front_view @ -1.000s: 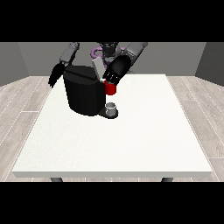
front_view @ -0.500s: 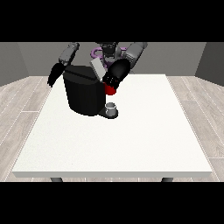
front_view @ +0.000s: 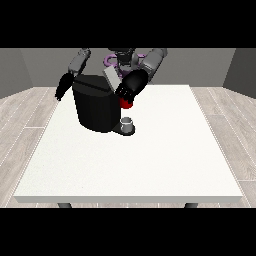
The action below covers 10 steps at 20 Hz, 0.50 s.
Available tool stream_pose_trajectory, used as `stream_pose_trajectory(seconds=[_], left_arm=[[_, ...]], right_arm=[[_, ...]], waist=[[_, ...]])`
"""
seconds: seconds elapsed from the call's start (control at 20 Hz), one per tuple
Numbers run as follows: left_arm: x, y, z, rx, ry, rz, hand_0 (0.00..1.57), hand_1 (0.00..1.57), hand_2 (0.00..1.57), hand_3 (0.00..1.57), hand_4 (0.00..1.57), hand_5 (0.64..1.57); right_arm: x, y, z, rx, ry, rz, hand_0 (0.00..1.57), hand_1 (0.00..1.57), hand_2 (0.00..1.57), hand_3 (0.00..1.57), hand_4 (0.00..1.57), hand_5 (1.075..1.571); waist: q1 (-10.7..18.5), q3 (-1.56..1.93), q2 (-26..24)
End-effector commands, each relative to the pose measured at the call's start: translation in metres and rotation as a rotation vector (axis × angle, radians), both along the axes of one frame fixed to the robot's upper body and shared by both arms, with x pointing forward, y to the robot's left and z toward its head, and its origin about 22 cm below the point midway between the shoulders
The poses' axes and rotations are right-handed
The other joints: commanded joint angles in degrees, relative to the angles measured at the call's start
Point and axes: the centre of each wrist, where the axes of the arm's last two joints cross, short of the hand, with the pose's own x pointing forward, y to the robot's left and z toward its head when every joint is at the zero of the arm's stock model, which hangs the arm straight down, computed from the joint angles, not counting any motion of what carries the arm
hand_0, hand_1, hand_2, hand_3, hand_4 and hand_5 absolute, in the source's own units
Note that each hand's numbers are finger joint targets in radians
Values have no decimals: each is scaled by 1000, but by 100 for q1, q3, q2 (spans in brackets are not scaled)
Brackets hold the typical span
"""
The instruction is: Insert the coffee pod into the coffee machine and close the lid
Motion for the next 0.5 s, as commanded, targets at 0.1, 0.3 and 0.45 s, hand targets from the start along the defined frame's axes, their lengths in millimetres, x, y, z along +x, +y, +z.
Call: stream_pose_trajectory(seconds=[0.1,0.3,0.45], left_arm=[[-1,17,-7,5,-63,23,1250,1250,1216,940,0,1571],[0,2,-7,81,-84,-12,1044,1044,1049,744,0,1571],[-2,16,0,80,-120,17,815,815,912,662,0,1571]], right_arm=[[-5,4,6,-16,-15,18,0,0,0,0,99,1571],[-1,18,7,-15,-9,-3,0,0,0,0,74,1571],[-3,17,13,-13,-33,12,0,0,0,0,215,1571]], waist=[[-150,-6,112],[40,-5,89],[-150,-5,255]])
